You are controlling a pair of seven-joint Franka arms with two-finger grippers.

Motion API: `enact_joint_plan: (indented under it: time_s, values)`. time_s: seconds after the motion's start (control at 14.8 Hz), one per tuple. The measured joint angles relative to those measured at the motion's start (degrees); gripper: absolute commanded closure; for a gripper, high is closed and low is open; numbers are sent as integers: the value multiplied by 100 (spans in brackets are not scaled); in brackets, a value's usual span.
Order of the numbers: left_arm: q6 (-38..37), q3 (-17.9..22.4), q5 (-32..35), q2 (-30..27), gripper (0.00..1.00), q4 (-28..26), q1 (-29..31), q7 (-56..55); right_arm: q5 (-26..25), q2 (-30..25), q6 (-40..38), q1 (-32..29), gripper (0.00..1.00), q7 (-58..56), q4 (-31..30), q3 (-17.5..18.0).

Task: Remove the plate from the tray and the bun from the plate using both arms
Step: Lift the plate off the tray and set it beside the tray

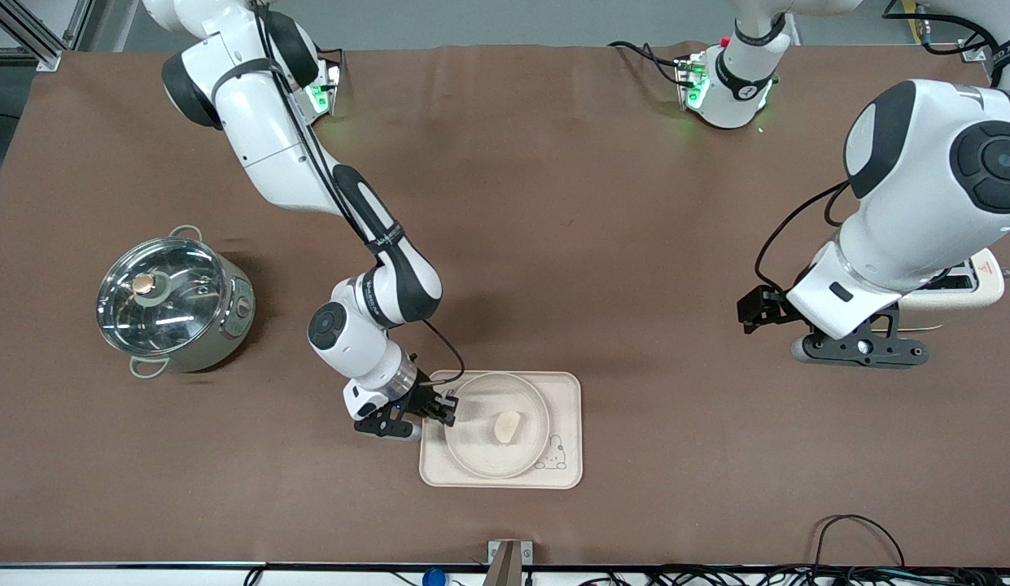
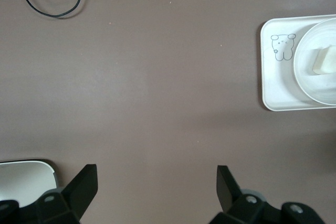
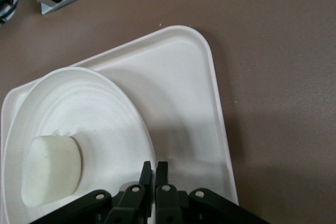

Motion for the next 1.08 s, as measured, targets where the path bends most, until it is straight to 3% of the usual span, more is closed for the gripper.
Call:
enact_joint_plan:
  time_s: [0.34, 0.47, 0.81, 1.08]
  values:
    - [56, -8, 0, 44, 0, 0, -72, -7, 89, -35, 49, -8, 100, -22, 55, 174]
    - [64, -9, 0, 66, 0, 0, -108, -23, 89, -226, 86, -1, 100, -28, -205, 331]
    - [63, -17, 0, 121, 0, -16, -152, -30, 90, -1438, 591, 11, 100, -80, -1980, 684]
    - [38, -82, 0, 127, 0, -207, -196, -73, 98, -2173, 1663, -2, 100, -378, -3849, 764]
